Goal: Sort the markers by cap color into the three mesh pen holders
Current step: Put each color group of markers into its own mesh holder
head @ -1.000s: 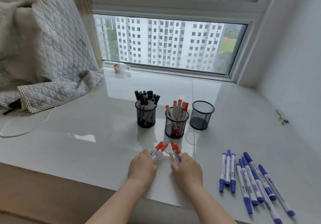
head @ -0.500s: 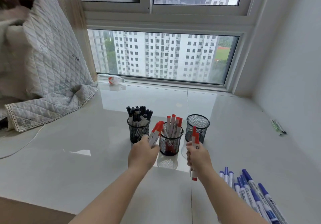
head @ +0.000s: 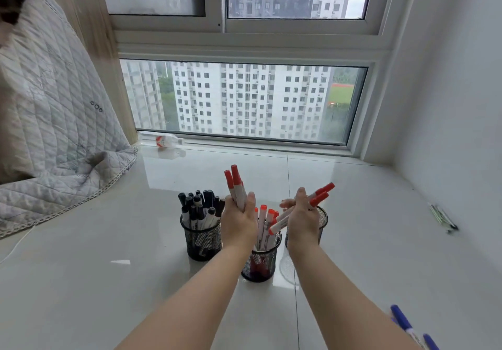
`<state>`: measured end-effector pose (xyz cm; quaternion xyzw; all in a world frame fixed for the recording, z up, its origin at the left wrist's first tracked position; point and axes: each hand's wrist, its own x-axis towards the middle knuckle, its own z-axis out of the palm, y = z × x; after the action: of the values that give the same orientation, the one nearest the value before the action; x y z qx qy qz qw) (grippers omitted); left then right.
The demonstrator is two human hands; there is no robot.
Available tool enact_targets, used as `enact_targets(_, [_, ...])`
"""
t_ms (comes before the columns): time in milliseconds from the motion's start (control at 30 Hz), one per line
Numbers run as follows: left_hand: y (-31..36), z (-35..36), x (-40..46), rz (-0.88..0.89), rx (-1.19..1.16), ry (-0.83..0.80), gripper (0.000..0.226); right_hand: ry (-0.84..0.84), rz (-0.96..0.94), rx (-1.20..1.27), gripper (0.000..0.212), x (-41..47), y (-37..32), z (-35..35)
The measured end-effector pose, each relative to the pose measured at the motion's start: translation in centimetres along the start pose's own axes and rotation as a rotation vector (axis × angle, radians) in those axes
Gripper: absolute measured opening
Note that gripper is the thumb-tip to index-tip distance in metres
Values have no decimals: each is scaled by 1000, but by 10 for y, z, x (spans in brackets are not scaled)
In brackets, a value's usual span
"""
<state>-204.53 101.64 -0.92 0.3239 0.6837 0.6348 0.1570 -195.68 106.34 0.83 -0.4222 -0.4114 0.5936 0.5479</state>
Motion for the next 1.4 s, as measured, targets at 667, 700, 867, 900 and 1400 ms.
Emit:
enact_targets(667, [-50,2,-17,-11,50,-36,13,-209,-210,-527,18,-2,68,-8])
enact_targets(700, [-50,1,-17,-13,37,-45,12,-186,-216,-504,18,-3,68,-9])
enact_targets(867, [-52,-1,-21,46,27,-103,23,-152,-152,-450,20,-2,70,-11])
enact_targets(900, [-52,-1,-21,48,33,-100,22,-177,-139,-467,21,-2,70,-11])
enact_targets(1400, [-55,-12,-20,85,-30,-68,16,-398,-166,-533,10,-8,79,-12])
